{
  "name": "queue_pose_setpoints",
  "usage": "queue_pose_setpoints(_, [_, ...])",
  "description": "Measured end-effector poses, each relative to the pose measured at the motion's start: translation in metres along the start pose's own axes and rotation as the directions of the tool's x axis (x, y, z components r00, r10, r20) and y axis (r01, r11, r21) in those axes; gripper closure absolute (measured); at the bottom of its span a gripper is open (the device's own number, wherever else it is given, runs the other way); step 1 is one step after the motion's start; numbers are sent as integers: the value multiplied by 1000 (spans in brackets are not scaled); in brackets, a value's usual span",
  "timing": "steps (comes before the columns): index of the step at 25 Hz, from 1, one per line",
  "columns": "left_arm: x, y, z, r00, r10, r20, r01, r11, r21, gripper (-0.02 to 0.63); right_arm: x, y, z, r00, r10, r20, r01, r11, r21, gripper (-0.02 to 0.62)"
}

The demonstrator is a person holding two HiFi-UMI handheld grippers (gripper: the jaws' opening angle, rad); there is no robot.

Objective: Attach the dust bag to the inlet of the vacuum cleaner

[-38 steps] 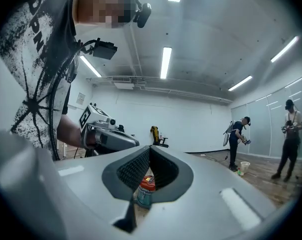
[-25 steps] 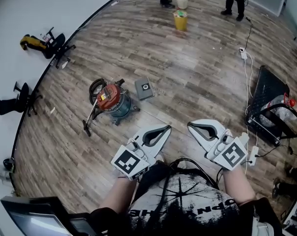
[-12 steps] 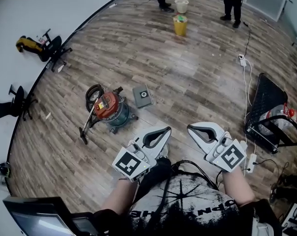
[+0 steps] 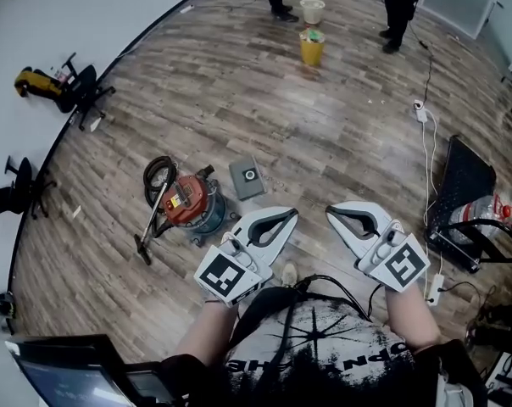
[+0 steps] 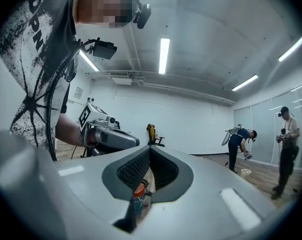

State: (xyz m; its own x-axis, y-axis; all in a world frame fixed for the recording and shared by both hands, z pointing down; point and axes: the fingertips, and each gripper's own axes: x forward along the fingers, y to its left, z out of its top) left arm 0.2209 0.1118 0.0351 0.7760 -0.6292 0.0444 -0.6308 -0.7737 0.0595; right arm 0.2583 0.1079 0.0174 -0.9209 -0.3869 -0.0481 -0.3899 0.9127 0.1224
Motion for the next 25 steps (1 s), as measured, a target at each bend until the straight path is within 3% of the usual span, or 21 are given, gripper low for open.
queue_pose_setpoints(3, [-1, 30, -6, 999, -18, -29, 18, 1000, -20, 603, 29, -13, 0, 1000, -13, 4, 13, 1000, -4, 588])
queue_pose_setpoints(10, [-2, 77, -7, 997, -70, -7, 70, 997, -44, 603, 65, -32, -11, 999, -46, -16, 47, 998, 49, 588])
queue_pose_setpoints(15, [7, 101, -8, 997, -74, -2, 74, 996, -53, 604, 84, -47, -19, 998, -35, -43, 37, 999, 35, 588])
queue_pose_setpoints(20, [23, 124, -14, 998, -60, -8, 60, 995, -79, 603, 99, -71, -28, 998, -20, -55, 22, 999, 35, 588])
queue_pose_setpoints(25, [40, 154, -18, 999, 0, -32, -2, 997, -76, 604, 116, -99, -42, 998, 43, -37, -41, 998, 52, 588])
